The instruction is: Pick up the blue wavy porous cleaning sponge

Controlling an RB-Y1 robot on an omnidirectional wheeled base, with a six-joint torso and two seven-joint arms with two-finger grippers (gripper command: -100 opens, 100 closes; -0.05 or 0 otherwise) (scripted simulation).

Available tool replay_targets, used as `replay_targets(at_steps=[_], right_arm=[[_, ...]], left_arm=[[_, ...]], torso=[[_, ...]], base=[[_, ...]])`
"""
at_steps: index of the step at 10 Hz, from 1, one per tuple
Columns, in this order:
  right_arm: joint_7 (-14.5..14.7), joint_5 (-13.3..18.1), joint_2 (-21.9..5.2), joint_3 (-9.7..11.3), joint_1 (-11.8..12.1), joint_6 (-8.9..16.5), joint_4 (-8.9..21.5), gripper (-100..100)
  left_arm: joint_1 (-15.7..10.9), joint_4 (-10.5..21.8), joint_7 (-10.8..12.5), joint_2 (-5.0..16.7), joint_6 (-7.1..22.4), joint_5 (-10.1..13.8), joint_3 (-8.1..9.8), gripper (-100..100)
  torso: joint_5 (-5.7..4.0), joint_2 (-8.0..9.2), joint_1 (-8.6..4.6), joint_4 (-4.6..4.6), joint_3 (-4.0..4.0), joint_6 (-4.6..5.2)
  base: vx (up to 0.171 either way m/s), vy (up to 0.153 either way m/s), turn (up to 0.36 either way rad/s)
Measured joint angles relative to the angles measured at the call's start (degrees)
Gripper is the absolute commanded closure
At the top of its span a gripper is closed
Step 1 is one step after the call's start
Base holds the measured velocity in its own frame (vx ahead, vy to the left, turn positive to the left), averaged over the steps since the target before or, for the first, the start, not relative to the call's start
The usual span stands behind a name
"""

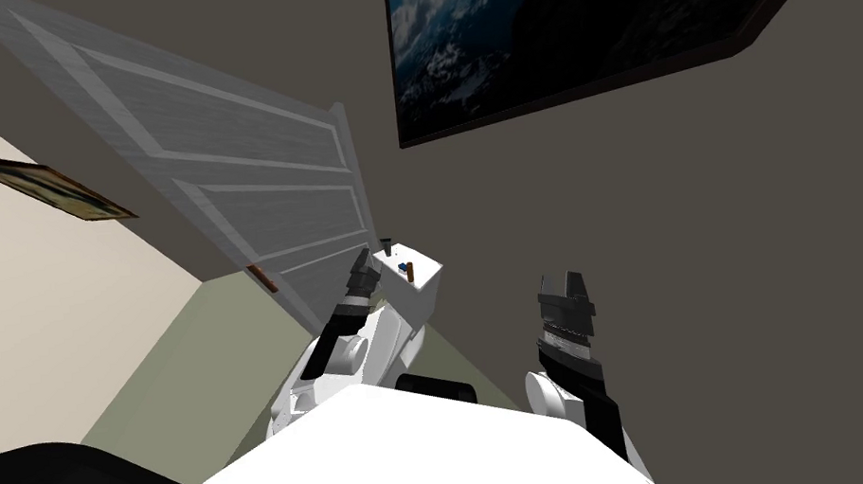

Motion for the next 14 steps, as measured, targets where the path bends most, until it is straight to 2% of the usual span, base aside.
replay_targets(at_steps=[3, 7, 10, 14], right_arm=[[0.00, 0.00, 0.00, 0.00, 0.01, 0.00, 0.00, 0], [0.00, 0.00, 0.00, 0.00, 0.01, 0.00, 0.00, 0], [0.00, 0.00, 0.00, 0.00, 0.01, 0.00, 0.00, 0], [0.00, 0.00, 0.00, 0.00, 0.01, 0.00, 0.00, 0]], left_arm=[[0.00, 0.00, 0.00, 0.00, 0.00, 0.00, 0.00, -100], [-4.16, 3.13, -1.74, 1.09, 5.37, -0.27, -0.06, -100], [-7.57, 6.00, -2.65, 1.77, 8.25, -0.35, 0.37, -100], [-12.94, 10.13, -4.51, 3.36, 14.40, -0.51, 0.84, -100]], torso=[[-0.01, -0.07, -0.09, -0.01, -0.04, -0.02], [-0.01, -0.10, -0.08, -0.02, -0.06, -0.01], [-0.01, -0.08, -0.06, -0.02, -0.04, -0.01], [-0.01, -0.09, -0.05, -0.02, -0.05, -0.01]], base=[[0.006, -0.007, 0.021], [0.003, -0.004, 0.011], [0.004, -0.004, 0.012], [0.006, -0.007, 0.021]])
